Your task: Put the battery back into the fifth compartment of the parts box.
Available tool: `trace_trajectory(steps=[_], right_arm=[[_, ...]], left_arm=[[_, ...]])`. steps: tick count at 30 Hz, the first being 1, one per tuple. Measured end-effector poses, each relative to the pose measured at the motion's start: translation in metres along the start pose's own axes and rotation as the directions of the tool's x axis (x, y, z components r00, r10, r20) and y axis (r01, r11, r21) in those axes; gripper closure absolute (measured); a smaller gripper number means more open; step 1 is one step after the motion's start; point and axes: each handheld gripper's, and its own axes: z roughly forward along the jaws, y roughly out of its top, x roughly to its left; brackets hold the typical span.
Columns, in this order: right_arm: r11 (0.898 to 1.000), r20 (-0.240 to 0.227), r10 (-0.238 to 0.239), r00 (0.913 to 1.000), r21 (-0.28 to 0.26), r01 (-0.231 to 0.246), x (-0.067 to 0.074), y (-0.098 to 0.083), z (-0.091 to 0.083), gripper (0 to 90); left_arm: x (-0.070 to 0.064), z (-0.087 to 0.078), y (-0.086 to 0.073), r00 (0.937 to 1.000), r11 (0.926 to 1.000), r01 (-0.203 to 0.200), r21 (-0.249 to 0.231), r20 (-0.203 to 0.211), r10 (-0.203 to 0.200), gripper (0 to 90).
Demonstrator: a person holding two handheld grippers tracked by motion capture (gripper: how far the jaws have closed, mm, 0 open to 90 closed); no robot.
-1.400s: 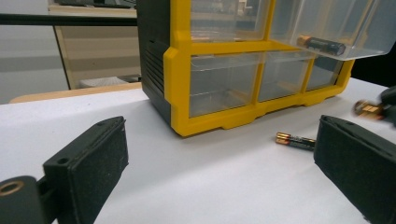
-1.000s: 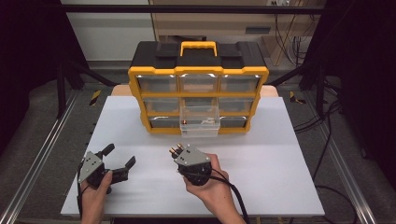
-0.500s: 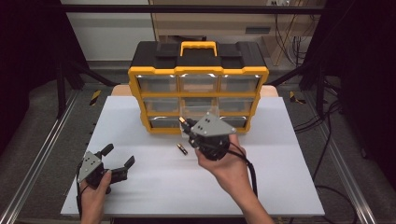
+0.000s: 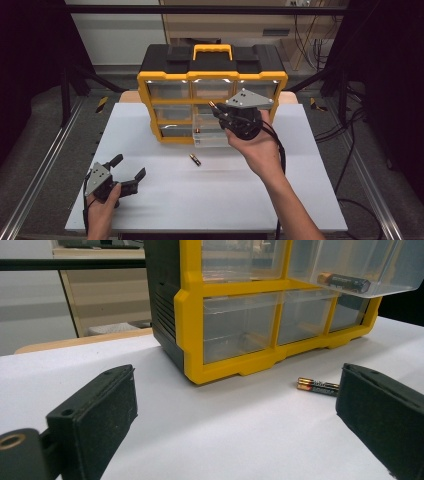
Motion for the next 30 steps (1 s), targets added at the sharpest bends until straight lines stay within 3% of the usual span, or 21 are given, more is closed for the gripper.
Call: trace_trajectory(steps=[17,30], right_arm=[[0.996,-0.025,0.032,0.9992,0.081,-0.03,-0.011,-0.012,0.015,76.9],[0.995,-0.027,0.043,0.9987,0.097,-0.04,-0.009,-0.018,0.018,76.9]], left_arm=[[0.001,0.001,0.0,1.0,1.0,-0.005,0.004,-0.004,0.005,3.1],[0.001,0.0,0.0,1.0,1.0,-0.008,0.002,-0.006,0.008,3.1]])
